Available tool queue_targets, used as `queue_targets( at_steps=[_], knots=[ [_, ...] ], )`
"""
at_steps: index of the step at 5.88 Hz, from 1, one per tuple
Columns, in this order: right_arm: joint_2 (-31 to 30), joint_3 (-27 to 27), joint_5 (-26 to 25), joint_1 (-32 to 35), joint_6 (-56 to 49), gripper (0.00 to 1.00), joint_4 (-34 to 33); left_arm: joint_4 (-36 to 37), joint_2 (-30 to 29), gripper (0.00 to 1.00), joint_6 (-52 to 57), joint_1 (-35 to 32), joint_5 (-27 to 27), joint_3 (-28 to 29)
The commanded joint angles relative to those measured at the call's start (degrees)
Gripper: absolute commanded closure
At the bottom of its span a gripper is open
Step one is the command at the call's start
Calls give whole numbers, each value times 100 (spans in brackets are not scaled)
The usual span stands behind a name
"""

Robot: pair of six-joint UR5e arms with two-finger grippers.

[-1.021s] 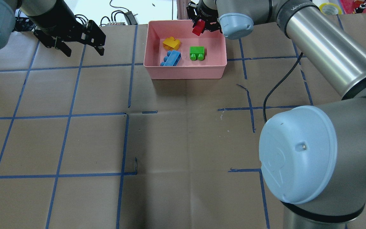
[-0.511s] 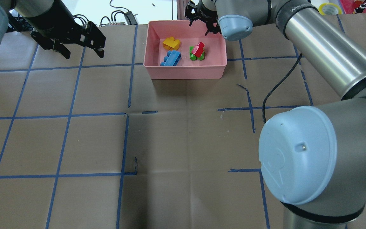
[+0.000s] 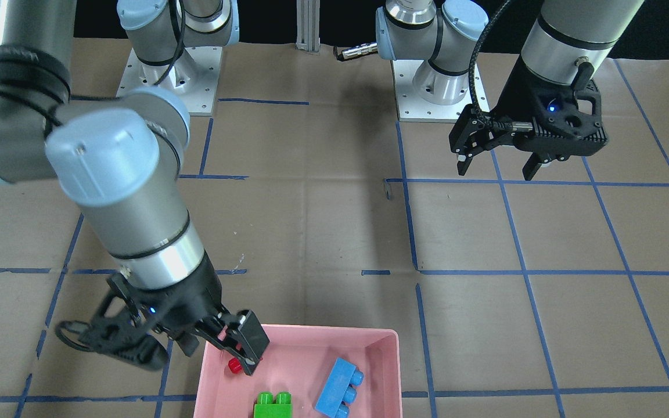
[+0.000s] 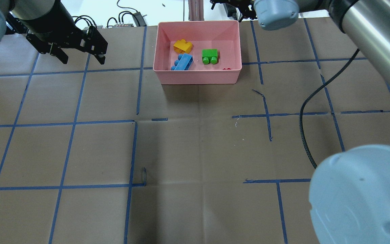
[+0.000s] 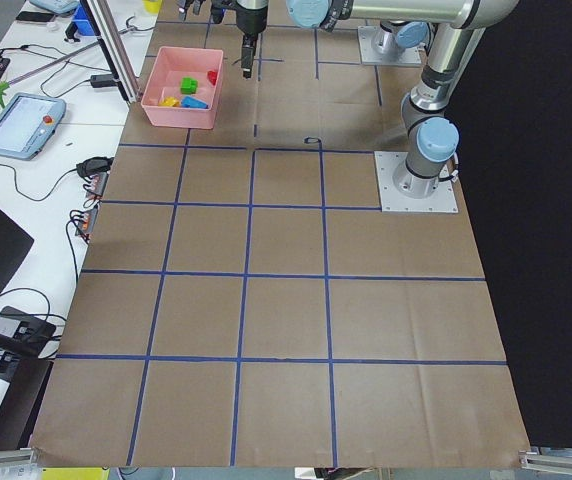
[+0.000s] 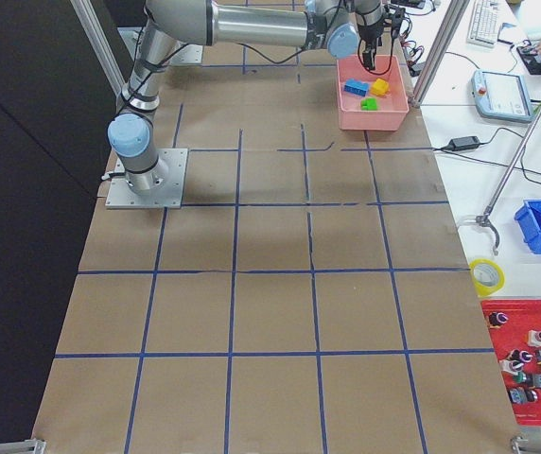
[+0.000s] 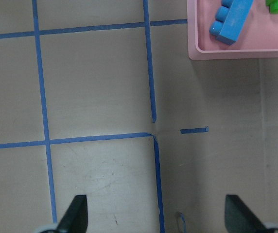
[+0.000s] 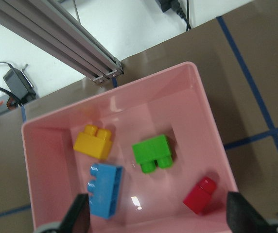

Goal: Put all blocks into box

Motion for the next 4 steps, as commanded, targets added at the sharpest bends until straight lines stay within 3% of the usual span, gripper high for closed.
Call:
queue_targets(
  at_steps=[1,2,3,4],
  knots=[
    [-1346,1256,-29,-382,-2058,0,289,0,0,1,0,-2,0,-6],
    [-1901,1977,-247,-383,-2258,0,324,-8,-9,1,8,-2,0,-6],
    [-2246,2054,-301,-383,-2260,0,394,-8,-9,1,8,-2,-9,-6],
    [-2327,1932,-310,-383,-2260,0,1195,-8,0,1,8,6,0,-6]
  ],
)
